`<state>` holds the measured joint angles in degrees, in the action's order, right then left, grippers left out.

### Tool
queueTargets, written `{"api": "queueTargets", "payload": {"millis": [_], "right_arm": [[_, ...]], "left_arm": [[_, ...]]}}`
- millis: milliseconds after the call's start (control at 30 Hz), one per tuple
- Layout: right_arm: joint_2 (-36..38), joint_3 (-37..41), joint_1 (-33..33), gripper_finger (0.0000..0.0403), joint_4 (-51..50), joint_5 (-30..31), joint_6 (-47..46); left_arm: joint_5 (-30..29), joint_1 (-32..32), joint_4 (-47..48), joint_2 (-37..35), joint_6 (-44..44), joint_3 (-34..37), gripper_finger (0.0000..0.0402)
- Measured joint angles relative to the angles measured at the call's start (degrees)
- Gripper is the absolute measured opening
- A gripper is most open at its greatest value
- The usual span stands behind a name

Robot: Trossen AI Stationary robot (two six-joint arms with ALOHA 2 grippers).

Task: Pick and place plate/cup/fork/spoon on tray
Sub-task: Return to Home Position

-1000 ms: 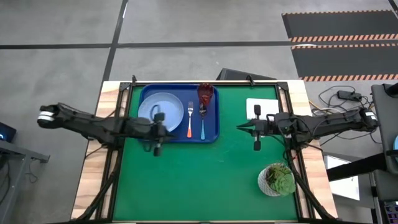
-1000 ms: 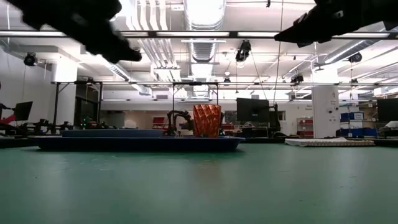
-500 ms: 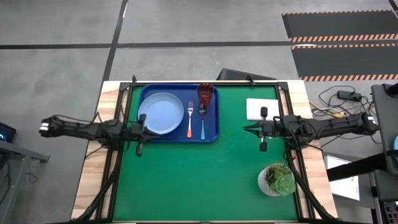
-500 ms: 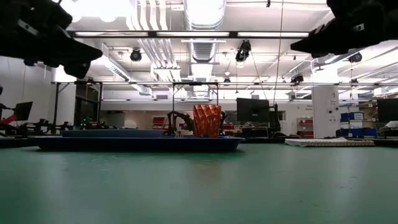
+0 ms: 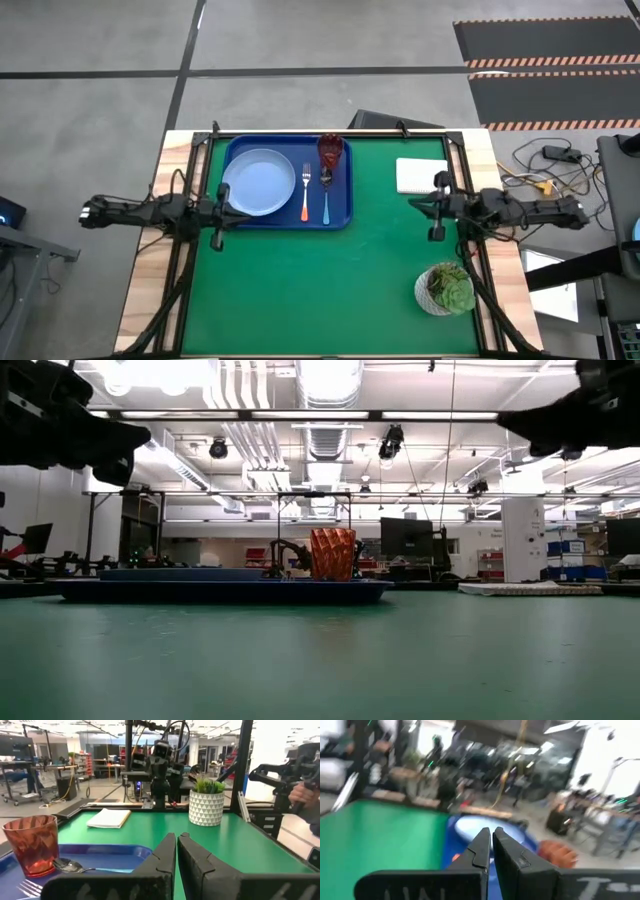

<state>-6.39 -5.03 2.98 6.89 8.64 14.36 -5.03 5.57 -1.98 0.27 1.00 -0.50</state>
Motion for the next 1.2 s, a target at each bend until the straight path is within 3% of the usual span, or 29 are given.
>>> {"api": "queueTargets", "payload": {"millis": [133,467,1200], "right_arm": [[5.98,3.46,-0.02,0.0009,1.98,5.05,1.77],[6.37,4.34,0.00,0.0009,2.41,2.76,4.54],[3.60,4.39,0.00,0.0009,2.35,3.42,-9.90]], "left_arm": [[-0.01,-0.01,0.06,1.03,-0.38,0.01,0.0000],[-1.21,-0.06,0.04,4.06,-0.42,0.10,0.0000],[-1.35,-0.06,-0.39,11.89,0.06,0.21,0.0000]]}}
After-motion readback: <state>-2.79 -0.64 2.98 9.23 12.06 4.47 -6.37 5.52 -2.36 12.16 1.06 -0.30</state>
